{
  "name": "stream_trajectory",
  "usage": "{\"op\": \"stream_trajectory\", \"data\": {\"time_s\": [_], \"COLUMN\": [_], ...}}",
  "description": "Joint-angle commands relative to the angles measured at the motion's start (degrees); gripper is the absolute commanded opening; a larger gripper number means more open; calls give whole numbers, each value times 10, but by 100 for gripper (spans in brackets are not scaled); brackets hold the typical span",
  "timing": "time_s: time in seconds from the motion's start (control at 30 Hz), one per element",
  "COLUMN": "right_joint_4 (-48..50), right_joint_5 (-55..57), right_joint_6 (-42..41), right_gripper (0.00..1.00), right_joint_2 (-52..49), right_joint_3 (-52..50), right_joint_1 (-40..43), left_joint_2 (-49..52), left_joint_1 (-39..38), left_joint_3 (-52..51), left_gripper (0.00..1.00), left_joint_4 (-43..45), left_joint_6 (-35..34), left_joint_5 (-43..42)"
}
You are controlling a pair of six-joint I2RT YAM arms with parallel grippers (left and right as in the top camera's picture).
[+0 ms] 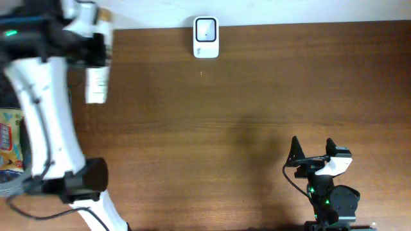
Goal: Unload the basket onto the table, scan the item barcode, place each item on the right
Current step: 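Lift the white tube out and place it on the table center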
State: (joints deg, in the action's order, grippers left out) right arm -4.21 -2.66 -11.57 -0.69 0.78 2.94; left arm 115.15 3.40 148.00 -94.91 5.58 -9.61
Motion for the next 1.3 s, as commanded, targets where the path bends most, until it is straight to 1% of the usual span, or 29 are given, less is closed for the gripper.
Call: {"op": "stream_trajectory", "data": {"time_s": [0.0, 0.03, 0.1, 0.13, 0.23, 0.27, 0.33, 0.4, 0.43, 0.47, 0.5, 0.53, 0.57, 0.63, 0.67, 0.73, 0.8, 0.9, 0.93, 0.97, 1.0, 1.07, 1.13, 1.17, 1.27], "right_joint_4": [0, 0, 0, 0, 0, 0, 0, 0, 0, 0, 0, 0, 0, 0, 0, 0, 0, 0, 0, 0, 0, 0, 0, 0, 0], "right_joint_5": [3, 3, 3, 3, 3, 3, 3, 3, 3, 3, 3, 3, 3, 3, 3, 3, 3, 3, 3, 3, 3, 3, 3, 3, 3], "right_joint_6": [4, 4, 4, 4, 4, 4, 4, 4, 4, 4, 4, 4, 4, 4, 4, 4, 4, 4, 4, 4, 4, 4, 4, 4, 4], "right_gripper": [99, 99, 99, 99, 99, 99, 99, 99, 99, 99, 99, 99, 99, 99, 99, 99, 99, 99, 99, 99, 99, 99, 99, 99, 99], "right_joint_2": [3, 3, 3, 3, 3, 3, 3, 3, 3, 3, 3, 3, 3, 3, 3, 3, 3, 3, 3, 3, 3, 3, 3, 3, 3], "right_joint_3": [-5, -5, -5, -5, -5, -5, -5, -5, -5, -5, -5, -5, -5, -5, -5, -5, -5, -5, -5, -5, -5, -5, -5, -5, -5], "right_joint_1": [-3, -3, -3, -3, -3, -3, -3, -3, -3, -3, -3, -3, -3, -3, -3, -3, -3, -3, -3, -3, -3, -3, -3, -3, -3], "left_joint_2": [12, 12, 12, 12, 12, 12, 12, 12, 13, 13, 13, 13, 13, 12, 9, -17, -46, -111, -126, -151, -170, -190, -186, -181, -148], "left_joint_1": [-73, -90, -136, -151, -198, -212, -249, -271, -289, -295, -298, -302, -302, -296, -287, -256, -226, -123, -94, -43, -2, 99, 183, 221, 330], "left_joint_3": [-146, -191, -307, -346, -464, -495, -562, -595, -612, -615, -615, -615, -615, -609, -594, -532, -468, -333, -314, -300, -300, -300, -301, -302, -302], "left_gripper": [0, 0, 0, 0, 0, 0, 0, 0, 9, 27, 55, 68, 87, 92, 92, 93, 94, 96, 97, 99, 99, 99, 99, 99, 99], "left_joint_4": [72, 106, 191, 222, 318, 349, 424, 462, 488, 497, 500, 505, 507, 508, 502, 472, 434, 346, 331, 318, 311, 280, 243, 229, 213], "left_joint_6": [-52, -64, -93, -107, -170, -184, -234, -255, -255, -255, -255, -255, -252, -253, -252, -207, -175, -129, -119, -93, -78, -70, -44, -44, -24], "left_joint_5": [-7, -15, -56, -66, -67, -67, -67, -67, -65, -63, -61, -61, -61, -61, -63, -60, -34, 91, 113, 137, 140, 140, 145, 151, 151]}}
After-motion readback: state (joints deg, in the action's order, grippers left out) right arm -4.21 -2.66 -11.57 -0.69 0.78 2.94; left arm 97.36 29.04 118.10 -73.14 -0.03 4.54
